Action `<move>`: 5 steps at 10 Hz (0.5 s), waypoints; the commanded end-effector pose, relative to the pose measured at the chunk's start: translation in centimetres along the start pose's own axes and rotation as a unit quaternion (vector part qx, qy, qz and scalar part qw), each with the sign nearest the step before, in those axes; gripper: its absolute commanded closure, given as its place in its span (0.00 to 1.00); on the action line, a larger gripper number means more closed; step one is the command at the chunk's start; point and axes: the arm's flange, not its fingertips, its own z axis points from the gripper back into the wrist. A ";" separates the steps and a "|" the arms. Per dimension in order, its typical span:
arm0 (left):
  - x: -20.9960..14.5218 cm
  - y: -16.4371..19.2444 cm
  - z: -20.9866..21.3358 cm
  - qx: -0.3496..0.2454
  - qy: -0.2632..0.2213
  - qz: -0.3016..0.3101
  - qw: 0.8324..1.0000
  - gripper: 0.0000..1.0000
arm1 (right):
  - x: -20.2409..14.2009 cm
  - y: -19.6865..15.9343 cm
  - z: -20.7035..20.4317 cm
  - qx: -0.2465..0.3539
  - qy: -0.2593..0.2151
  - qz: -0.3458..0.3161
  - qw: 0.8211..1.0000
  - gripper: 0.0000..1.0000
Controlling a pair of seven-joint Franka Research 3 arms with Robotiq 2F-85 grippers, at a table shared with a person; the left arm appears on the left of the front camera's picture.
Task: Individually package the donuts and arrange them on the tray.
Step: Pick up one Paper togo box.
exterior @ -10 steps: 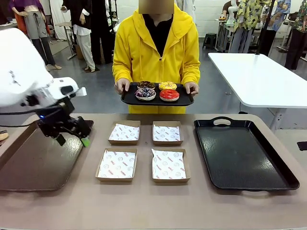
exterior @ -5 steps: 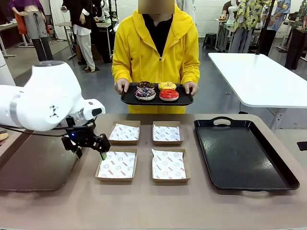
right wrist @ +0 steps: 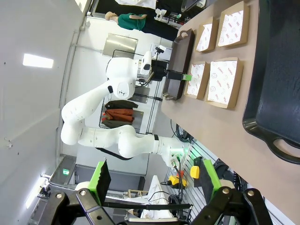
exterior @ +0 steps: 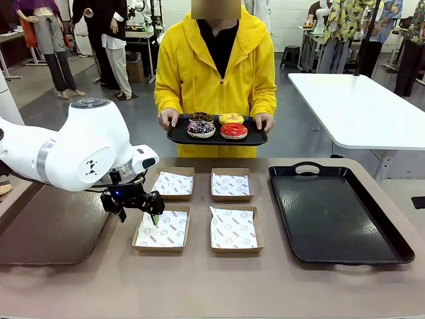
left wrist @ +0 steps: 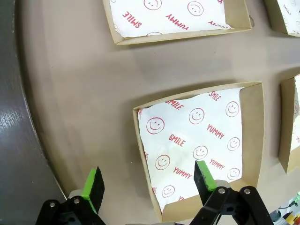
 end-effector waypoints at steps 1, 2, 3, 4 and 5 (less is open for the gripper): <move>-0.3 0.3 -0.1 0.003 0.006 0.002 1.000 0.00 | 0.1 0.1 0.0 0.009 -0.004 0.005 1.000 0.00; -0.3 0.3 -0.1 0.003 0.006 0.002 1.000 0.00 | 0.1 0.1 0.0 0.009 -0.004 0.005 1.000 0.00; -0.3 0.3 -0.1 0.003 0.006 0.002 1.000 0.00 | 0.1 0.1 0.0 0.009 -0.004 0.005 1.000 0.00; -0.3 0.3 -0.1 0.003 0.006 0.002 1.000 0.00 | 0.1 0.1 0.0 0.009 -0.004 0.005 1.000 0.00; -0.3 0.3 -0.1 0.003 0.006 0.002 1.000 0.00 | 0.1 0.1 0.0 0.009 -0.004 0.005 1.000 0.00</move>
